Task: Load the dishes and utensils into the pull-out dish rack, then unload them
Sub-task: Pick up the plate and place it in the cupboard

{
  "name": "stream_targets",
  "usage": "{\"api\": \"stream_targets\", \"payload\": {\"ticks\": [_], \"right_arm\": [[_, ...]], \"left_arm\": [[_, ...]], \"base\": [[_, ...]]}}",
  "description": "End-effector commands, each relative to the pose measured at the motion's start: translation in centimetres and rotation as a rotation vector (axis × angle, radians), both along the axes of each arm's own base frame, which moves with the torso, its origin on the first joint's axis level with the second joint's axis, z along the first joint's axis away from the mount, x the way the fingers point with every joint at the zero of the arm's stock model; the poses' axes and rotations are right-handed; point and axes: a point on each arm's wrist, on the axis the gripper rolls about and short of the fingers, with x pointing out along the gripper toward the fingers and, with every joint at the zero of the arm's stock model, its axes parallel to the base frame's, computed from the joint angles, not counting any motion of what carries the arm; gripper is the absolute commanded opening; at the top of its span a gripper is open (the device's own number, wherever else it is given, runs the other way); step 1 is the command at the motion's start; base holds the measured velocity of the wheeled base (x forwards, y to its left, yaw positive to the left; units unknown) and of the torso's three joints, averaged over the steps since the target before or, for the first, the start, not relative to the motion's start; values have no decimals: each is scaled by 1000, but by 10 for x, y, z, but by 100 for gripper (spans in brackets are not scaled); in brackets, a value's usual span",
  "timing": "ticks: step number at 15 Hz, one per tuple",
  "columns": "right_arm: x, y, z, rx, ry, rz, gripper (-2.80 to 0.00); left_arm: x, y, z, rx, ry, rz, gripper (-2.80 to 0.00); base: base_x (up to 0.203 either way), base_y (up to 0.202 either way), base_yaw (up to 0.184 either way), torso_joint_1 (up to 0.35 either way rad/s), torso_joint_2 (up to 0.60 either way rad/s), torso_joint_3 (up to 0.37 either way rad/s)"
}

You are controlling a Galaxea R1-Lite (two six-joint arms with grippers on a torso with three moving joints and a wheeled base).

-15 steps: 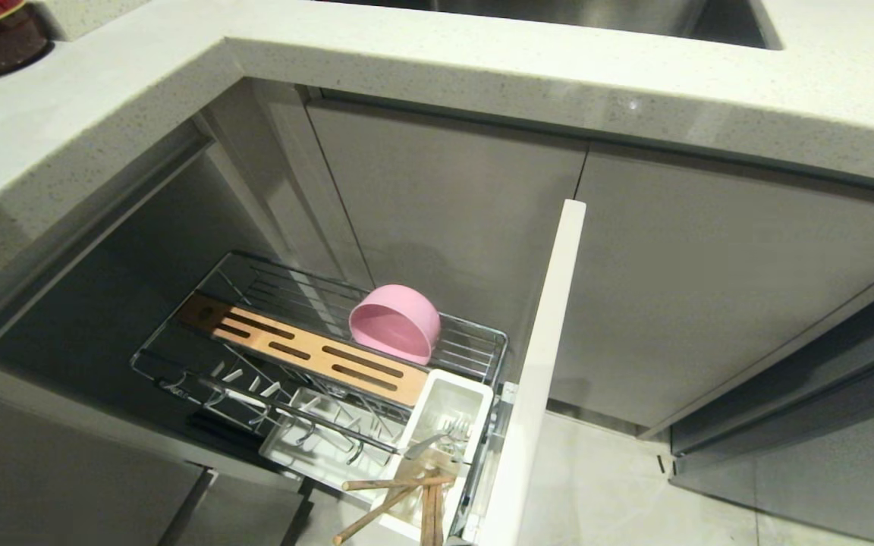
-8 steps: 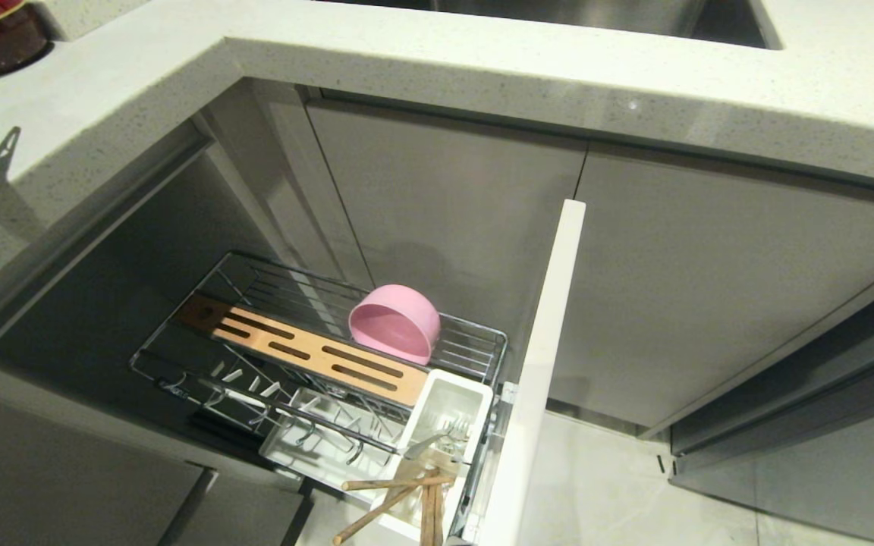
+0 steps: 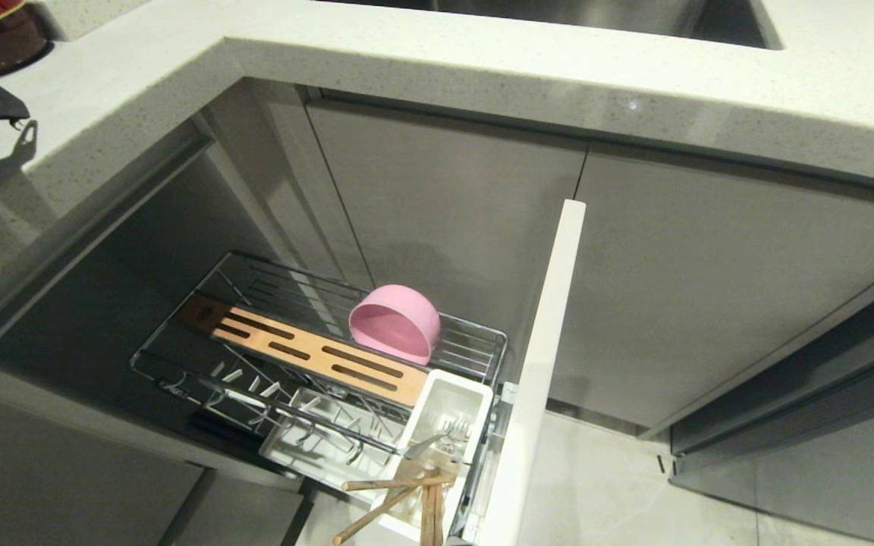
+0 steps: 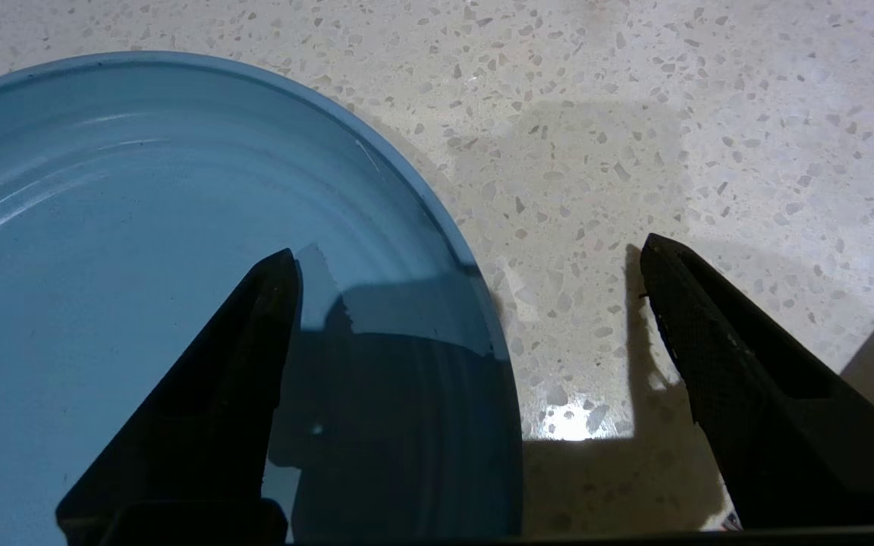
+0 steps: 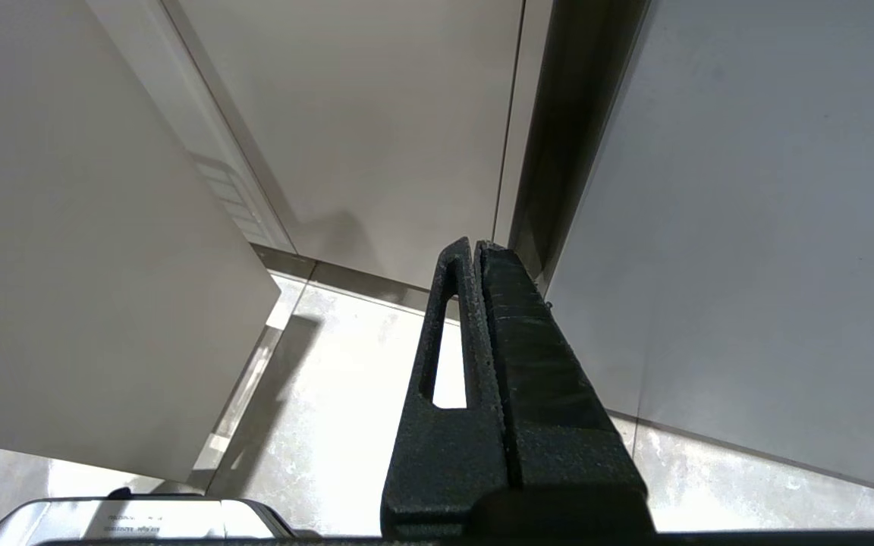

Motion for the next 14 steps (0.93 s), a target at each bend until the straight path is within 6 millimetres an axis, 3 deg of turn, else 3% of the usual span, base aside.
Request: {"api": "stream_targets", "payload": {"ticks": [1, 6, 7, 14], "right_arm": [[2, 0, -7, 0, 25, 0, -280], [2, 0, -7, 0, 25, 0, -280], [2, 0, -7, 0, 25, 0, -280], [2, 0, -7, 0, 25, 0, -280]], "left_arm": [[4, -1, -2, 0, 10, 4, 0], [8, -1, -3, 1, 20, 3, 0], [8, -1, -3, 0, 17, 3, -280], [10, -2, -5, 2, 26, 0, -280]], "base": [[0, 0, 0, 0, 0, 0], [0, 0, 0, 0, 0, 0], [0, 0, 0, 0, 0, 0], [0, 0, 0, 0, 0, 0]]}}
